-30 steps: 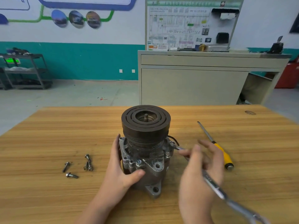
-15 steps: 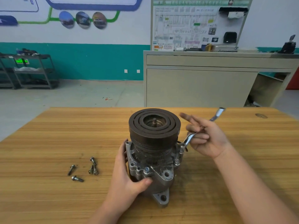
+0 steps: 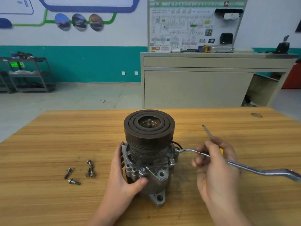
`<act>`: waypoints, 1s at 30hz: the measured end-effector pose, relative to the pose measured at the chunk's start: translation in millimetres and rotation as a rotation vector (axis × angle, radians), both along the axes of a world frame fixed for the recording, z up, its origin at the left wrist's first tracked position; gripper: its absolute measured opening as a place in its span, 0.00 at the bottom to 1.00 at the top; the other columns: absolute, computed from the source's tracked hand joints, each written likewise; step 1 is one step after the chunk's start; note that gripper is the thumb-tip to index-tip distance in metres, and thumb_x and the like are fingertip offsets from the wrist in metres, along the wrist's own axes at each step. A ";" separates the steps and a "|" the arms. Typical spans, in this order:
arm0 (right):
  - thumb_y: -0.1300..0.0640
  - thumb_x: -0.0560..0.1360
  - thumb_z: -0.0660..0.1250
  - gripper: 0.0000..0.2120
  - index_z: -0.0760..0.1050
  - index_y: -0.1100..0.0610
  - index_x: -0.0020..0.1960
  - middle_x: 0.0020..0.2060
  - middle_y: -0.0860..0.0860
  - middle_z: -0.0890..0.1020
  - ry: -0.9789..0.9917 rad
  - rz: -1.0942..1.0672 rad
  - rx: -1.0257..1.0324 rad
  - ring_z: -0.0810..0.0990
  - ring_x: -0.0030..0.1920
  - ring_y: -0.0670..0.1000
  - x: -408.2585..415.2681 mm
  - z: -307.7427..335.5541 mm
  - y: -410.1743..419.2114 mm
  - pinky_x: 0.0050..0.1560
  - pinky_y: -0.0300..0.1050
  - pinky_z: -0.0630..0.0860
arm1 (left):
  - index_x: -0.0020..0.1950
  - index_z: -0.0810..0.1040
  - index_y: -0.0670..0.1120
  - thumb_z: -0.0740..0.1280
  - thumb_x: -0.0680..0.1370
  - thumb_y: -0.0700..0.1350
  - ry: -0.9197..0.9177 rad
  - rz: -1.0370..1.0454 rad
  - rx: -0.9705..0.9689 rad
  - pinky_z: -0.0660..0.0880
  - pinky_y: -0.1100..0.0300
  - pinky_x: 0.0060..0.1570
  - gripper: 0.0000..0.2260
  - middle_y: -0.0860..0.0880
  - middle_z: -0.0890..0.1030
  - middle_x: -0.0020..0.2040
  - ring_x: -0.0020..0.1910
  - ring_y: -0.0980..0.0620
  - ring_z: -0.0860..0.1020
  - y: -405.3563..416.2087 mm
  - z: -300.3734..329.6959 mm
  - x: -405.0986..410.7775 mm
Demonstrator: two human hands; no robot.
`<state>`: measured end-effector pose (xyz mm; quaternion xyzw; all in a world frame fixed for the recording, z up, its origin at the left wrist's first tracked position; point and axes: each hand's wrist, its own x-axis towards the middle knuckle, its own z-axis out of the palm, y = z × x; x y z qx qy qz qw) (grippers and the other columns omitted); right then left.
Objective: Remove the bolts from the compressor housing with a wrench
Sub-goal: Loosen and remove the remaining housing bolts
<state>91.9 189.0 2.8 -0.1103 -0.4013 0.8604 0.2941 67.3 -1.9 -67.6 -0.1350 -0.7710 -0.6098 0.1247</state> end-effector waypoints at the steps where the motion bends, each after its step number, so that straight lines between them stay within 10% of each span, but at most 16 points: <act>1: 0.67 0.79 0.59 0.08 0.71 0.55 0.48 0.24 0.51 0.78 -0.006 -0.030 0.017 0.70 0.19 0.47 2.9 0.3 -4.9 0.20 0.37 0.69 | 0.74 0.52 0.60 0.69 0.54 0.76 -0.001 -0.001 0.000 0.63 0.80 0.57 0.54 0.64 0.64 0.71 0.67 0.70 0.64 0.2 -0.6 0.7; 10: 0.59 0.71 0.60 0.09 0.74 0.47 0.38 0.24 0.52 0.78 0.061 -0.218 0.363 0.74 0.23 0.43 0.3 -12.2 -12.3 0.24 0.32 0.68 | 0.73 0.47 0.66 0.70 0.51 0.77 -0.011 -0.028 0.001 0.63 0.82 0.54 0.56 0.81 0.60 0.64 0.65 0.77 0.62 -0.5 -2.6 1.1; 15: 0.64 0.73 0.55 0.15 0.78 0.57 0.34 0.17 0.49 0.66 0.035 0.398 0.135 0.60 0.17 0.46 -67.5 3.2 27.5 0.23 0.37 0.53 | 0.72 0.46 0.65 0.69 0.48 0.78 -0.008 -0.009 -0.013 0.64 0.78 0.57 0.59 0.69 0.60 0.69 0.66 0.74 0.63 2.3 -1.9 -5.8; 21: 0.60 0.78 0.57 0.16 0.82 0.58 0.40 0.19 0.46 0.66 -0.196 0.903 0.190 0.61 0.16 0.43 -107.2 15.5 34.3 0.17 0.33 0.58 | 0.69 0.45 0.67 0.67 0.48 0.79 -0.013 -0.029 -0.022 0.61 0.80 0.58 0.56 0.67 0.58 0.70 0.66 0.75 0.60 3.3 0.5 -5.9; 26: 0.53 0.75 0.65 0.11 0.78 0.58 0.37 0.21 0.47 0.72 -0.046 0.579 -0.105 0.66 0.16 0.42 -79.7 33.8 43.8 0.16 0.32 0.64 | 0.70 0.45 0.67 0.69 0.49 0.78 -0.020 -0.057 -0.015 0.62 0.74 0.61 0.56 0.66 0.59 0.71 0.68 0.70 0.61 1.0 -2.1 -6.1; 30: 0.53 0.72 0.67 0.12 0.79 0.53 0.30 0.24 0.51 0.77 0.077 0.275 0.089 0.73 0.20 0.46 -35.8 18.2 34.4 0.21 0.35 0.71 | 0.68 0.45 0.70 0.69 0.51 0.77 -0.001 -0.073 0.003 0.62 0.79 0.59 0.53 0.74 0.59 0.67 0.67 0.73 0.61 0.6 -2.1 -4.8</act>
